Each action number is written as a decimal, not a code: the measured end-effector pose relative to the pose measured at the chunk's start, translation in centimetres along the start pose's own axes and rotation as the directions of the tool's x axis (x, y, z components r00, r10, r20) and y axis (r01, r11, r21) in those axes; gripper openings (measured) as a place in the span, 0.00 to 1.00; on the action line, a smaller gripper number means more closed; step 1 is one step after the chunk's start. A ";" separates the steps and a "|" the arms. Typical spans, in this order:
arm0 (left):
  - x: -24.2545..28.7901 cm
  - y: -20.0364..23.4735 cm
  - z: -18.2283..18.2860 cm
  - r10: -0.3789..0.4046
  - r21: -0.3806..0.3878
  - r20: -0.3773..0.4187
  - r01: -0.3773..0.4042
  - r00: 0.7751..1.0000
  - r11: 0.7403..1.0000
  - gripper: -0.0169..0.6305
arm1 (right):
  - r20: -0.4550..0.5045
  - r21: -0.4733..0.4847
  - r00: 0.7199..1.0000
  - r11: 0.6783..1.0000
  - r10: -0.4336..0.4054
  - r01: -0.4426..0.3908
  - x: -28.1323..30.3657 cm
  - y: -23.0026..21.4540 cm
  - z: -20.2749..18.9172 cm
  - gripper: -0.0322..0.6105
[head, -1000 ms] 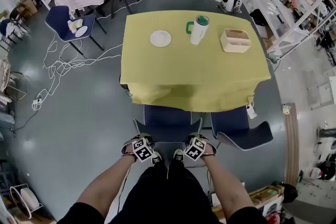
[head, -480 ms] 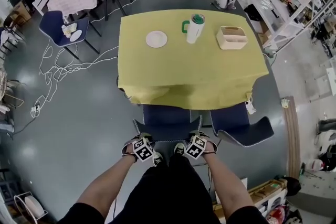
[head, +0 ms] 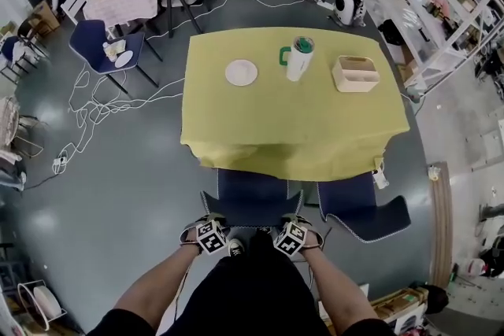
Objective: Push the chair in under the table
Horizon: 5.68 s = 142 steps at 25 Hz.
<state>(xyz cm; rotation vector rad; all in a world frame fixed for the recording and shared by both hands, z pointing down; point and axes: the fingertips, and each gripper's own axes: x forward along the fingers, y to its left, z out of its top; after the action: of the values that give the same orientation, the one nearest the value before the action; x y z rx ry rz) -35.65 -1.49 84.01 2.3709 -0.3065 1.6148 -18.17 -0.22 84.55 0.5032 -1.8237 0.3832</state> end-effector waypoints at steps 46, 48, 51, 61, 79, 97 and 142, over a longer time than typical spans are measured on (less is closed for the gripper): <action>1.0 11.9 7.0 0.028 -0.046 -0.008 -0.028 1.000 0.999 0.25 | -0.009 -0.001 1.000 1.000 -0.005 0.005 1.1 -13.3 4.7 0.27; 0.9 12.3 7.2 0.031 -0.048 -0.006 -0.031 1.000 0.998 0.25 | -0.006 0.003 1.000 1.000 -0.006 0.006 1.0 -13.7 5.0 0.27; 1.2 13.2 7.5 0.052 -0.047 -0.006 -0.052 0.999 0.998 0.25 | -0.007 0.001 1.000 1.000 -0.020 0.020 1.0 -14.6 5.1 0.27; 1.6 15.0 9.0 0.060 -0.045 -0.001 -0.060 0.998 0.997 0.25 | -0.001 -0.007 0.999 0.999 -0.043 0.043 1.4 -17.3 5.8 0.27; 1.0 18.1 11.2 0.073 -0.048 0.029 -0.072 0.997 0.996 0.25 | 0.015 -0.007 0.998 0.998 -0.060 0.061 0.9 -20.9 7.5 0.27; 1.7 18.6 11.4 0.046 -0.058 0.027 -0.044 0.999 0.997 0.28 | 0.011 -0.022 0.999 0.999 -0.046 0.046 1.8 -21.2 7.6 0.27; -22.4 14.9 18.3 0.533 -0.631 0.621 -0.036 0.575 0.775 0.04 | 0.724 0.498 0.643 0.833 -0.248 -0.239 -22.4 -18.2 15.4 0.07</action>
<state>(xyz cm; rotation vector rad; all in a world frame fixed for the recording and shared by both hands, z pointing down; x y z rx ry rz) -32.36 -20.87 58.06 2.4174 -1.2336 0.2991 -15.48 -20.12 58.78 1.2400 -2.5431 0.8055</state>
